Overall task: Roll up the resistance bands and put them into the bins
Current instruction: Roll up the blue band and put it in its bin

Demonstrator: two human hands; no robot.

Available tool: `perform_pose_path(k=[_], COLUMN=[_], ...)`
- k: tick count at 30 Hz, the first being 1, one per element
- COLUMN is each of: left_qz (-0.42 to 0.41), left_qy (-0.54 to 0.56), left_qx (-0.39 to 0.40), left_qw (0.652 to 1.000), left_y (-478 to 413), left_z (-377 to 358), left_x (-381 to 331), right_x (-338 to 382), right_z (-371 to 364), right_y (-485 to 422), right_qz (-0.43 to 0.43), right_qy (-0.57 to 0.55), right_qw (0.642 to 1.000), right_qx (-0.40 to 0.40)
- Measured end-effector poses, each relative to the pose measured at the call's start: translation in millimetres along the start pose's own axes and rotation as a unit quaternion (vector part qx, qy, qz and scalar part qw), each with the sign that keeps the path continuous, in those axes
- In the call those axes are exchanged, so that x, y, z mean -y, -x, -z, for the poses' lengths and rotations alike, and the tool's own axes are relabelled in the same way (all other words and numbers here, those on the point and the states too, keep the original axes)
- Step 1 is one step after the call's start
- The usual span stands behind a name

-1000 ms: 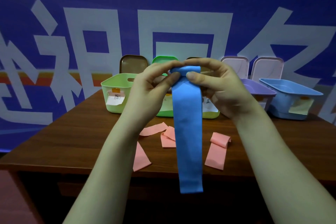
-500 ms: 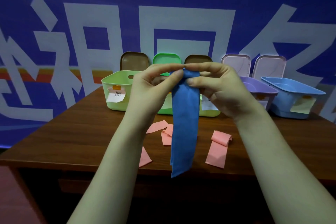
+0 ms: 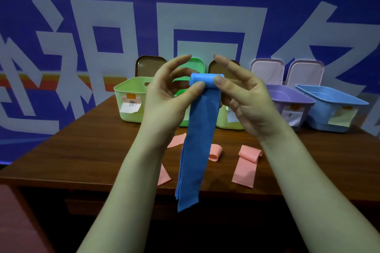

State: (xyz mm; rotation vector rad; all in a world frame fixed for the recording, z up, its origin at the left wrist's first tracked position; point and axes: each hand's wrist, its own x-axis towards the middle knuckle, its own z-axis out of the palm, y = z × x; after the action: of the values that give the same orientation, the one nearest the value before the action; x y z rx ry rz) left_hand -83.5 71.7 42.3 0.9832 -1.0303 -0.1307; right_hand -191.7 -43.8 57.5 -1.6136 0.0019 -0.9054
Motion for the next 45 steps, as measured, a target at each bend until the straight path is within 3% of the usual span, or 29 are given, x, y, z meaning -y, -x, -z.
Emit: perform_pose_path(k=[7,11,19,32,41,45], left_qz=[-0.015,-0.023,-0.021,0.090,0.059,0.044], left_qy=[0.012,0.007,0.039,-0.046,-0.086,-0.053], left_qx=[0.007,0.008,-0.008,-0.041,-0.027,-0.044], left_qw=[1.000,1.000,0.999,0.994,0.994,0.997], left_y=[4,4,5,13,12,14], left_z=[-2,1,0,-15,-7,-6], left_x=[0,3,7,0,2,2], right_x=[0,0,-2,-12,-12,-9], right_z=[-13,-12,-8,-3,2,0], right_y=[4,2,3,0,2,1], right_qz=[-0.029,-0.023,-0.015,0.057,0.065,0.011], right_qy=[0.139,0.095,0.035,0.022,0.021,0.017], right_qw=[0.990,0.995,0.999,0.997,0.997,0.999], right_qx=[0.004,-0.017,0.029,0.044,0.048,0.034])
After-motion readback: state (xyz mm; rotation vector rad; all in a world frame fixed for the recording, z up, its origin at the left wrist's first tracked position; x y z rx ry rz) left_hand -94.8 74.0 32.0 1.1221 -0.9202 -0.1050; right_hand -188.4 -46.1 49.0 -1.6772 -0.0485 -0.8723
